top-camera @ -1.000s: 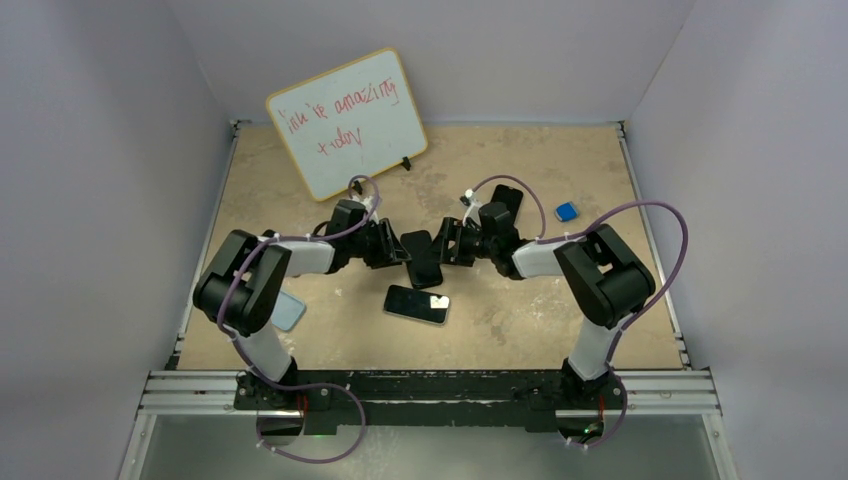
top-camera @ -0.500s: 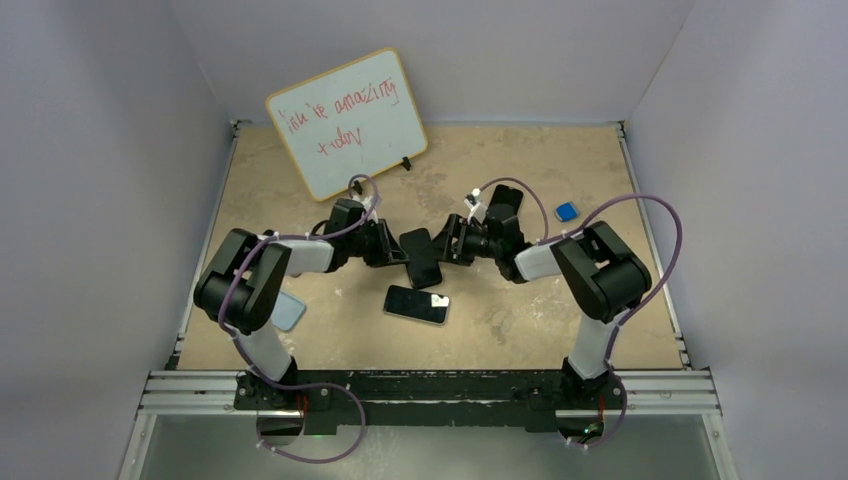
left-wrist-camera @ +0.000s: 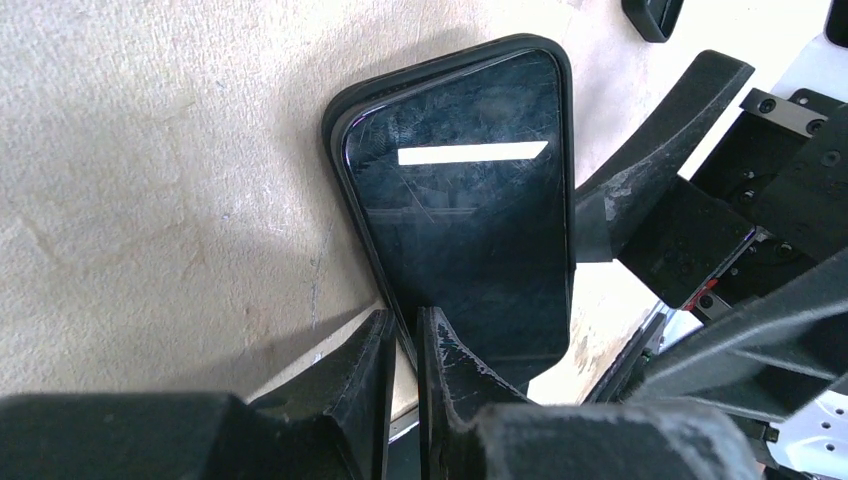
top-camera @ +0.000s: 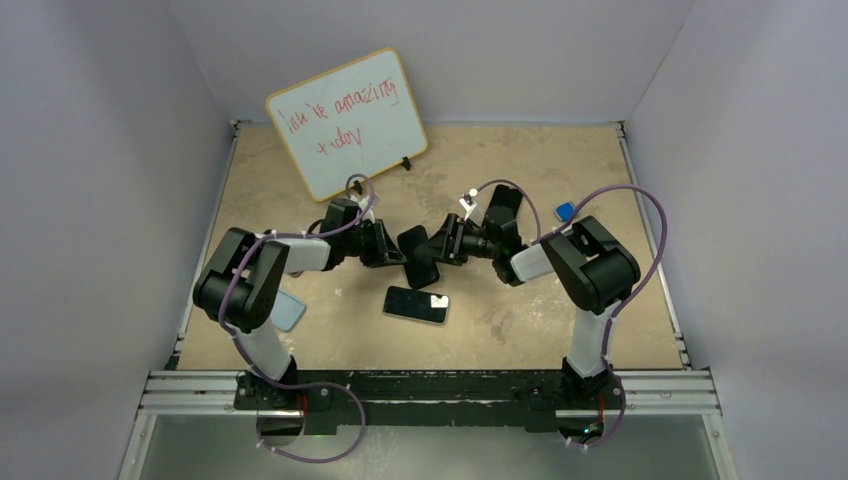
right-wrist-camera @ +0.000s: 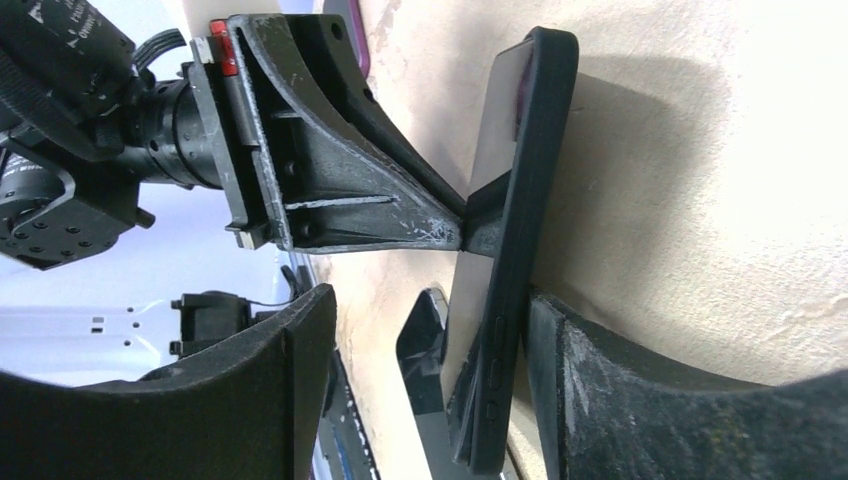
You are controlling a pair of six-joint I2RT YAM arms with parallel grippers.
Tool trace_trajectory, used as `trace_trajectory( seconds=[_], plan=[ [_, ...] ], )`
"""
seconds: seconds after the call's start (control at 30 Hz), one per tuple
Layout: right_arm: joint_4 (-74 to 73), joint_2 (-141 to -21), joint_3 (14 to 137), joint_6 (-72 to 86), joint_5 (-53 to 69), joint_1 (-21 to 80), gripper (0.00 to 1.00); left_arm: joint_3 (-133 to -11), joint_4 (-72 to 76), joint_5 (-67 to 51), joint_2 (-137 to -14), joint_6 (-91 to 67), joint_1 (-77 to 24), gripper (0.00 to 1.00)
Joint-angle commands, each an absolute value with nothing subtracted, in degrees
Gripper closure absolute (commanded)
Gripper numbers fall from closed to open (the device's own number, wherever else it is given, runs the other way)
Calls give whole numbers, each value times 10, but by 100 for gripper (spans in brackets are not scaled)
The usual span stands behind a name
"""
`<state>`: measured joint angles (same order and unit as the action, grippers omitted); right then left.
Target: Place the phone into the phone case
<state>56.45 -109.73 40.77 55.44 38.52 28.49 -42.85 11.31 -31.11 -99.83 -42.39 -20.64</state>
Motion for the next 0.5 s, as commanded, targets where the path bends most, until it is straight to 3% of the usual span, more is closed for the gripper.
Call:
trace_trajectory(
  seconds=[0.0,0.2,0.47],
  plan=[
    [546,-1083,426,526,388,293,36,-414,143,-335,-1013,-424,-207,84],
    [527,-1095,433,515,379,293,53,-398,175,-354,-1011,-450,-207,84],
    [555,-1115,440,541,413,292,88,-391,194,-376,-999,-465,-206,80]
  ],
)
